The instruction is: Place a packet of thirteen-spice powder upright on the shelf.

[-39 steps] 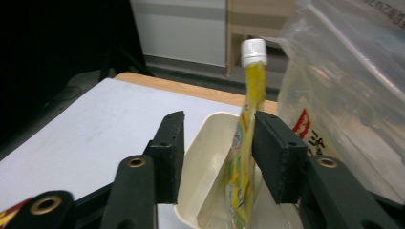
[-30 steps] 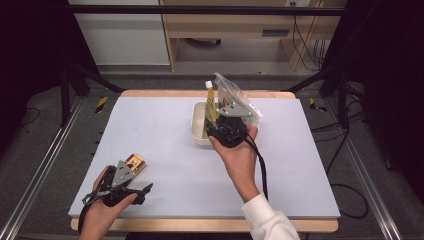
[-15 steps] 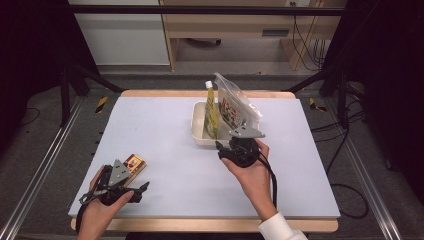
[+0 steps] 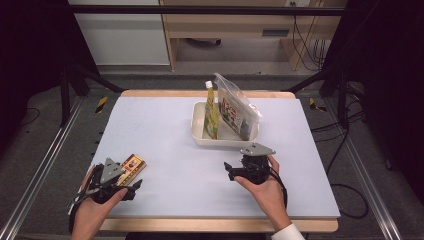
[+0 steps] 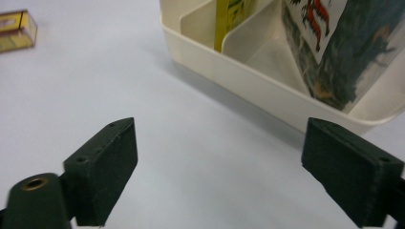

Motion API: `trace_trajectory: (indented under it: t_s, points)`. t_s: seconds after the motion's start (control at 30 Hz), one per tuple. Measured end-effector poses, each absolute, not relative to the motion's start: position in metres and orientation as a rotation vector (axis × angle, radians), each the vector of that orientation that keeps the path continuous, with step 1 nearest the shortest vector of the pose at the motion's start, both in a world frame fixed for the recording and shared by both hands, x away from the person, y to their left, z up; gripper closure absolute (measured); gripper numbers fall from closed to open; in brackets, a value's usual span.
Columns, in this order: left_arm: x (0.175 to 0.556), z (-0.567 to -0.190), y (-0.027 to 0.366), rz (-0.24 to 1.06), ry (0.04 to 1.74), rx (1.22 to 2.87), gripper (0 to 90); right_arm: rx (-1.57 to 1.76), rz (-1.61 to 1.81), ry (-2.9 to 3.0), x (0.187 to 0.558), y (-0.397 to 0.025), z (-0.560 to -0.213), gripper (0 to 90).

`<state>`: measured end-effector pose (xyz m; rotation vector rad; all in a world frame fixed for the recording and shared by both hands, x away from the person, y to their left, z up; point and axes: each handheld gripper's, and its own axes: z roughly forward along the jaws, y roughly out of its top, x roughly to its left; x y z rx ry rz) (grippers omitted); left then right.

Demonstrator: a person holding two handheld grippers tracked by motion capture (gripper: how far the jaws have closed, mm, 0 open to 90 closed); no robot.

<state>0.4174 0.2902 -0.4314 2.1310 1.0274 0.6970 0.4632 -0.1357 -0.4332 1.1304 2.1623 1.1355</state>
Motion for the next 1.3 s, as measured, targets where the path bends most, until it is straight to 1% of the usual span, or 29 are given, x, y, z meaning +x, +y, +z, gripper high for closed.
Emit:
trace_trajectory:
  t_s: [0.17,0.27,0.37,0.5,0.53,0.6,0.73,0.87,0.97,1.1,1.3]
  points:
    - [0.425,-0.418,0.287,0.672,1.068,2.207,7.3,1.125,1.144,2.162,0.460,-0.148,-0.435,11.9]
    - [0.435,-0.409,0.287,0.597,1.111,2.246,7.7,1.087,1.103,2.187,0.455,-0.150,-0.440,12.2]
    - [0.446,-0.402,0.286,0.574,1.147,2.309,7.9,1.057,1.080,2.216,0.451,-0.150,-0.444,14.5]
    - [0.456,-0.397,0.287,0.489,1.196,2.376,8.6,0.987,1.070,2.205,0.444,-0.151,-0.443,14.7]
    - [0.458,-0.396,0.288,0.486,1.209,2.392,8.7,0.978,1.084,2.194,0.443,-0.152,-0.442,14.6]
    - [0.462,-0.396,0.289,0.450,1.236,2.422,8.6,0.972,1.096,2.181,0.440,-0.153,-0.442,14.4]
    - [0.465,-0.396,0.291,0.432,1.238,2.483,9.7,0.954,1.067,2.151,0.438,-0.155,-0.442,14.3]
    - [0.466,-0.398,0.295,0.404,1.270,2.499,10.0,0.975,1.046,2.159,0.440,-0.156,-0.445,14.2]
    - [0.470,-0.404,0.297,0.333,1.286,2.533,10.1,0.990,1.037,2.166,0.441,-0.155,-0.446,13.8]
    - [0.476,-0.414,0.298,0.302,1.299,2.633,10.2,0.987,0.994,2.190,0.442,-0.152,-0.449,13.0]
    - [0.482,-0.426,0.303,0.249,1.335,2.664,10.3,0.987,0.978,2.208,0.442,-0.149,-0.450,12.6]
